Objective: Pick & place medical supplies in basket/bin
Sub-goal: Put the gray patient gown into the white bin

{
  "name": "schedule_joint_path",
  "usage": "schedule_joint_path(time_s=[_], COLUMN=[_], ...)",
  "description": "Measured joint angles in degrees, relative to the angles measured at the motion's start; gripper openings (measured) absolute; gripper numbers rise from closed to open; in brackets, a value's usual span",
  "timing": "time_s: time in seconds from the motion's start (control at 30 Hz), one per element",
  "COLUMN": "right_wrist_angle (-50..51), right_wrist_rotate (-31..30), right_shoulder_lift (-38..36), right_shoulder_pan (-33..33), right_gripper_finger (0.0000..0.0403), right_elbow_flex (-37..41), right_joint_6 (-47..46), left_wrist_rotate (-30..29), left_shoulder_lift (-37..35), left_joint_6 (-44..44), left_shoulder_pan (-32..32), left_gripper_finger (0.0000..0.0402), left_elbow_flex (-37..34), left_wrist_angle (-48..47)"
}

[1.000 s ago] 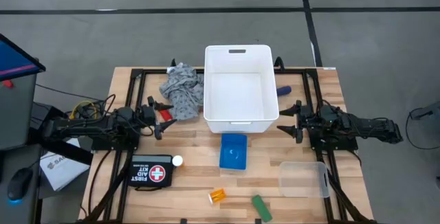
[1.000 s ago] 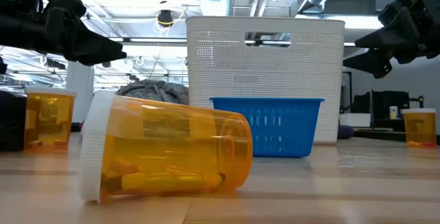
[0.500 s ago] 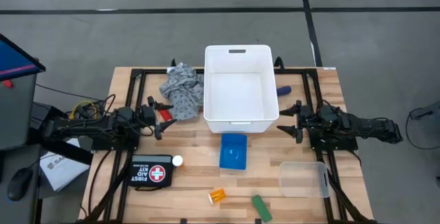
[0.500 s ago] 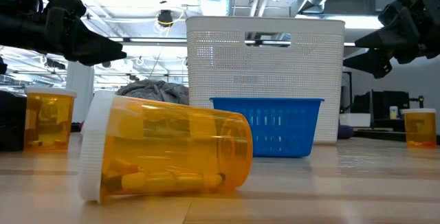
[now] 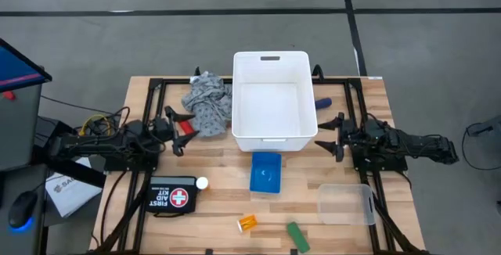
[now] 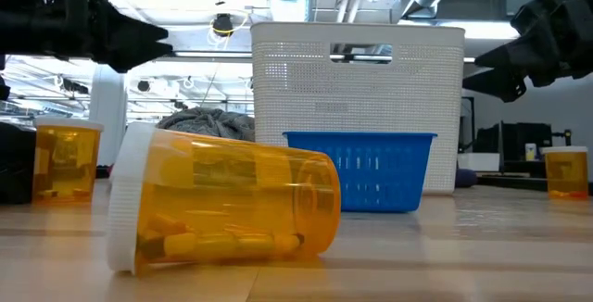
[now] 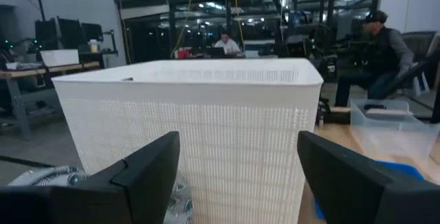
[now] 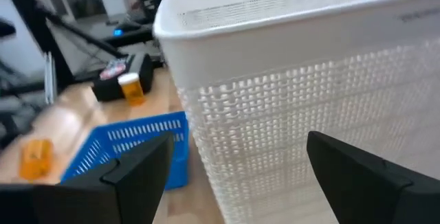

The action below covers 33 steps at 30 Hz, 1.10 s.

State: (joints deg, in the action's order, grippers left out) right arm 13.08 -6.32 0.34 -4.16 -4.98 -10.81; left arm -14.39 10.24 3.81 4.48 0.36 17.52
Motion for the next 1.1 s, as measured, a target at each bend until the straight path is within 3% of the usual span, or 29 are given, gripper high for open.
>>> schedule_joint_path(time_s=[0.33,0.57,0.73,0.87,1.1], right_wrist_angle=[-5.4,-10.4,-14.1,-20.2,-26.2], right_wrist_rotate=[-3.7,-7.1,-16.3,-17.0,-18.3], right_shoulder_lift=[0.0,0.0,0.0,0.0,0.0], right_shoulder_pan=[-0.5,-0.5,-0.5,-0.5,-0.5], right_gripper_finger=[0.0328,0.0328,0.0328,0.0328,0.0328], right_elbow_flex=[0.1,0.0,0.0,-0.1,-0.1], right_joint_6=[-6.2,-7.3,-8.3,-5.6,-2.3], left_wrist_rotate=[0.1,-0.7,-10.1,-17.5,-19.8], left_shoulder_lift=[0.0,0.0,0.0,0.0,0.0], left_joint_6=[4.1,9.8,11.1,10.9,3.7], left_shoulder_pan=[0.0,0.0,0.0,0.0,0.0], left_gripper_finger=[0.0285,0.0285,0.0285,0.0285,0.0285], left_elbow_flex=[0.0,0.0,0.0,0.0,0.0], left_wrist_angle=[4.9,17.6,21.9,23.0,17.2])
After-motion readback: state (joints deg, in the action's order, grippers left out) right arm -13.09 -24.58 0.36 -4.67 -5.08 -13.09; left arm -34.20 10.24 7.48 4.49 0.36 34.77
